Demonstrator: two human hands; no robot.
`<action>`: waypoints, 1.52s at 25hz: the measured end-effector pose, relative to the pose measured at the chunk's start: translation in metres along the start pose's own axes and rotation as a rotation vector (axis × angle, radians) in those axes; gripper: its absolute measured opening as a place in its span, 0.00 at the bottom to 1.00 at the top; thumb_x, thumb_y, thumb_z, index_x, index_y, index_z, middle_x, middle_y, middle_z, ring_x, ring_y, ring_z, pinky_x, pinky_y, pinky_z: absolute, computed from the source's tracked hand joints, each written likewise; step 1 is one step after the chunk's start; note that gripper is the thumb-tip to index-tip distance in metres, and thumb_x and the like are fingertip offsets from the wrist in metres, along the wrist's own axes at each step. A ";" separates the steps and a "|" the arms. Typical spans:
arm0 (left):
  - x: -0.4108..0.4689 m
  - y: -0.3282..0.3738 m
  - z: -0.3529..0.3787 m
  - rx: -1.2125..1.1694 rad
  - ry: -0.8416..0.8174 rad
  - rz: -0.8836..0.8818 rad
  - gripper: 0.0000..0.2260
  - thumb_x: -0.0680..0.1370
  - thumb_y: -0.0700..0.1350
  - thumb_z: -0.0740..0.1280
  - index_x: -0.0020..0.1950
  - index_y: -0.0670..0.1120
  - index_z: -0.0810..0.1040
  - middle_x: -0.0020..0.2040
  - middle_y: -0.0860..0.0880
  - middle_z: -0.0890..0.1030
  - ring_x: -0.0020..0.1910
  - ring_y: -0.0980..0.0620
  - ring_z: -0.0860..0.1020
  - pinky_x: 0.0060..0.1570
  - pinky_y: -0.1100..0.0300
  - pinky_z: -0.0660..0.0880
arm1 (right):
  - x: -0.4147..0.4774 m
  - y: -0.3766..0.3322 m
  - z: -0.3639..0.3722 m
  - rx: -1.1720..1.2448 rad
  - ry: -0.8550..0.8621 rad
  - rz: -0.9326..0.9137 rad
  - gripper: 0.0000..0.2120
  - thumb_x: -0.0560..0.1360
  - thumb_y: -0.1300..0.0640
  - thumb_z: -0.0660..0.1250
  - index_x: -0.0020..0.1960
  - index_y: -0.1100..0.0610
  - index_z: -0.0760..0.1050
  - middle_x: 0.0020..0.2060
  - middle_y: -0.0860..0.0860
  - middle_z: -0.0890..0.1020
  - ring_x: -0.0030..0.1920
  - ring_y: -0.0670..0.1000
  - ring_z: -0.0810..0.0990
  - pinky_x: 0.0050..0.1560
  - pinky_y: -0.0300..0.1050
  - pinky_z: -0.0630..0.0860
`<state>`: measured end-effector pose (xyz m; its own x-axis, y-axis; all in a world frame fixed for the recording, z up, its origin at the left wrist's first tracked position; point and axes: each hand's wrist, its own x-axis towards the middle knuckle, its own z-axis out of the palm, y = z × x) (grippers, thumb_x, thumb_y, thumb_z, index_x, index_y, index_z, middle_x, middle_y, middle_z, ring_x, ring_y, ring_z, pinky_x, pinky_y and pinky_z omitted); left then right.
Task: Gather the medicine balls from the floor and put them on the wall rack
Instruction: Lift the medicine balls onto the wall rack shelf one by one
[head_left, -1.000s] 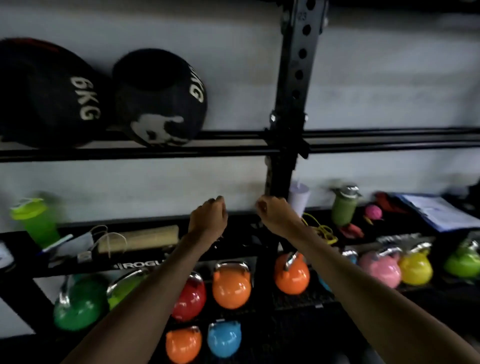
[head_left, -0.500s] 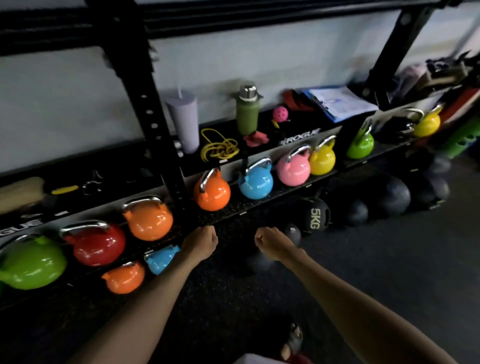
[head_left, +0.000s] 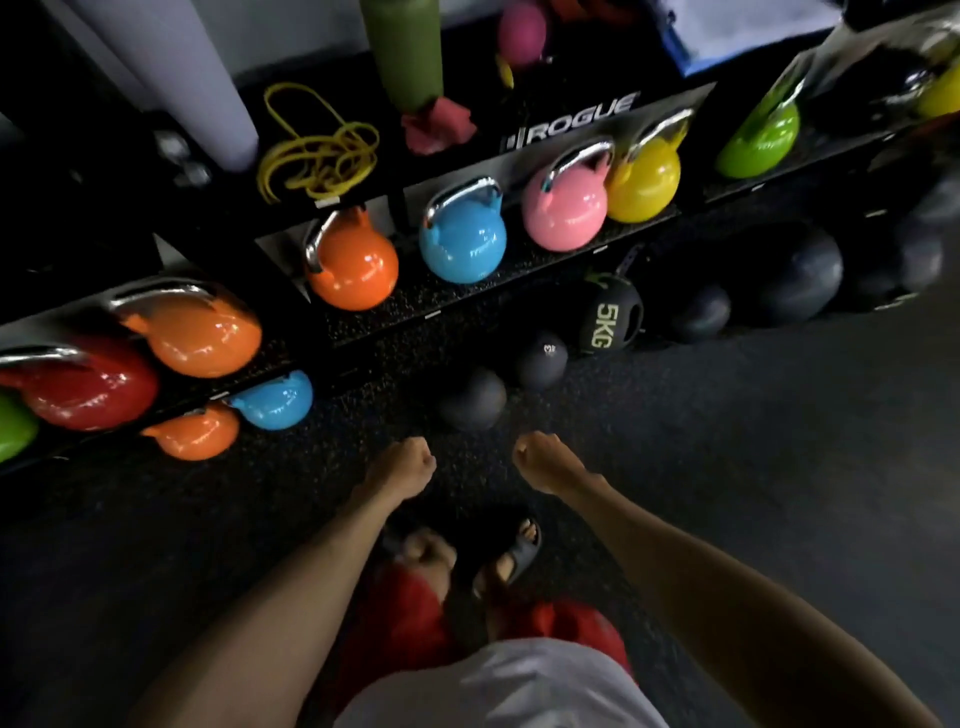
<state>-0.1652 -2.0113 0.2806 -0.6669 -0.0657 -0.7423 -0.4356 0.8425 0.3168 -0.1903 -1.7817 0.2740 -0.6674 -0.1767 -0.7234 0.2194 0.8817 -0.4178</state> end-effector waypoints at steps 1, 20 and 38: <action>0.009 0.001 0.004 -0.014 -0.015 -0.018 0.09 0.81 0.48 0.61 0.50 0.45 0.78 0.47 0.44 0.83 0.48 0.43 0.82 0.49 0.51 0.80 | 0.010 0.004 0.004 0.008 -0.022 0.024 0.13 0.82 0.57 0.56 0.53 0.63 0.77 0.50 0.62 0.82 0.50 0.63 0.82 0.41 0.48 0.70; 0.334 -0.023 0.092 -0.101 -0.213 -0.176 0.07 0.82 0.45 0.63 0.57 0.44 0.76 0.48 0.42 0.81 0.41 0.45 0.81 0.32 0.56 0.77 | 0.307 0.090 0.126 0.790 -0.002 0.460 0.13 0.81 0.50 0.60 0.57 0.57 0.76 0.50 0.56 0.80 0.50 0.55 0.78 0.51 0.51 0.78; 0.582 -0.044 0.178 -0.564 -0.167 -0.451 0.31 0.73 0.71 0.63 0.74 0.61 0.67 0.71 0.51 0.73 0.67 0.43 0.72 0.64 0.34 0.69 | 0.526 0.181 0.244 1.847 0.140 0.727 0.30 0.77 0.32 0.56 0.73 0.45 0.68 0.69 0.48 0.75 0.66 0.54 0.75 0.65 0.60 0.74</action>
<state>-0.4269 -1.9917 -0.2703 -0.2683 -0.2203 -0.9378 -0.9201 0.3469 0.1817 -0.3282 -1.8224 -0.3166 -0.1499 0.0522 -0.9873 0.7026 -0.6970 -0.1436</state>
